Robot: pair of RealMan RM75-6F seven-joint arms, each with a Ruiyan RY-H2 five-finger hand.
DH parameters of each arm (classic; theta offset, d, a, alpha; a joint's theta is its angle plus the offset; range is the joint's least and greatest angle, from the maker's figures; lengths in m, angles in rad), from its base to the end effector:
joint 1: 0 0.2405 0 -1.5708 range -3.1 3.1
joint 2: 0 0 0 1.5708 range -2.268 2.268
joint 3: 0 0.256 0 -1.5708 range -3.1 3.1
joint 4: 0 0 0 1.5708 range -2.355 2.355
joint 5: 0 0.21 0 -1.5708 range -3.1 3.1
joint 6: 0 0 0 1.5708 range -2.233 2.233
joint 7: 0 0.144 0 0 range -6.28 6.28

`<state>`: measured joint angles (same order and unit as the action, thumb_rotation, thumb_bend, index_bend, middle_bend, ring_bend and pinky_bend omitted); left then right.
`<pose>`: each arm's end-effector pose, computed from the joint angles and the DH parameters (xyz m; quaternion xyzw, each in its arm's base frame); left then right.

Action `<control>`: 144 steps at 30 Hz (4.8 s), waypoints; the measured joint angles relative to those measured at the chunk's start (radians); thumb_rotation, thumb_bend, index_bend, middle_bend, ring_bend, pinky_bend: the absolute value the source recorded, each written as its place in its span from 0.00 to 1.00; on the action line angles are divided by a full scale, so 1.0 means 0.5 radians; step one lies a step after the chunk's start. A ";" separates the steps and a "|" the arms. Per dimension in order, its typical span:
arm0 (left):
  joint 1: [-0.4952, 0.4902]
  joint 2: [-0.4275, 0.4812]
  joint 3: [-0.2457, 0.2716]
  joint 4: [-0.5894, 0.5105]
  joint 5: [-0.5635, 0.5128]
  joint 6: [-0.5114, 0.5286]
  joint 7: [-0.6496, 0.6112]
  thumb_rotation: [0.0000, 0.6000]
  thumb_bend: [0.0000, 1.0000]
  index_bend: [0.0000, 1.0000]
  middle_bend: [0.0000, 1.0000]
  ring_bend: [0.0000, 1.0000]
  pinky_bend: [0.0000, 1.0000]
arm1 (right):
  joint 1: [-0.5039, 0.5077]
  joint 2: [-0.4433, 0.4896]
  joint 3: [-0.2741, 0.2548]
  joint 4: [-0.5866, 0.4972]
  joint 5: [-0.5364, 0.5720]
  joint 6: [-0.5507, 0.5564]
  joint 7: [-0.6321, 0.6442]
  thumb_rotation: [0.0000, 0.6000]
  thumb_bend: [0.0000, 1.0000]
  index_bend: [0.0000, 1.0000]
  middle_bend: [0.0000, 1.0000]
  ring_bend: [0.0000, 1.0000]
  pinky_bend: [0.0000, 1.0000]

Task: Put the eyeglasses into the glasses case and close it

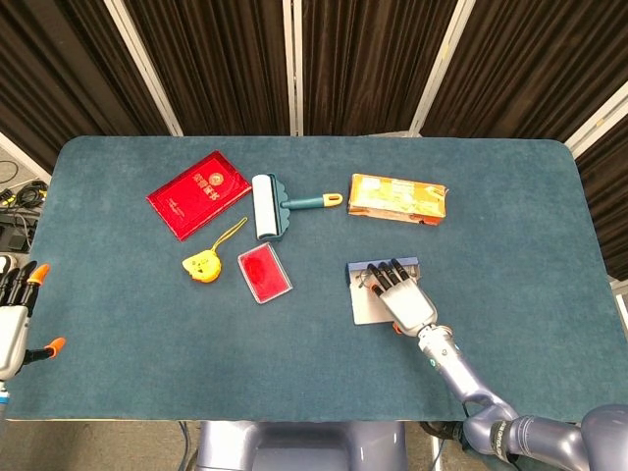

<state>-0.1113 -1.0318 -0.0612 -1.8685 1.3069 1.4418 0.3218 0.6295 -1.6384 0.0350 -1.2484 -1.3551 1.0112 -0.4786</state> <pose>-0.2872 0.1847 0.1665 -0.5926 -0.3938 -0.3014 0.6347 -0.2099 -0.3117 -0.0431 0.8166 -0.2294 0.2767 0.4517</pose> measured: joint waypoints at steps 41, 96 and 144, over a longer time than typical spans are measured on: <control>-0.017 -0.009 -0.010 0.022 -0.046 -0.026 0.004 1.00 0.00 0.00 0.00 0.00 0.00 | 0.027 -0.051 0.088 0.108 0.023 -0.031 0.098 1.00 0.48 0.66 0.03 0.00 0.00; -0.003 0.005 0.015 -0.011 0.009 -0.015 0.000 1.00 0.00 0.00 0.00 0.00 0.00 | -0.076 0.432 -0.171 -0.471 -0.550 0.004 -0.311 1.00 0.25 0.21 0.00 0.00 0.00; -0.019 -0.009 0.009 0.010 -0.033 -0.039 0.019 1.00 0.00 0.00 0.00 0.00 0.00 | 0.068 0.399 -0.155 -0.425 -0.518 -0.201 0.002 1.00 0.29 0.44 0.41 0.27 0.11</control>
<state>-0.1210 -1.0363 -0.0565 -1.8635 1.2906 1.4221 0.3312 0.6634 -1.4389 -0.0427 -1.4609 -1.6139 0.9106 -0.4778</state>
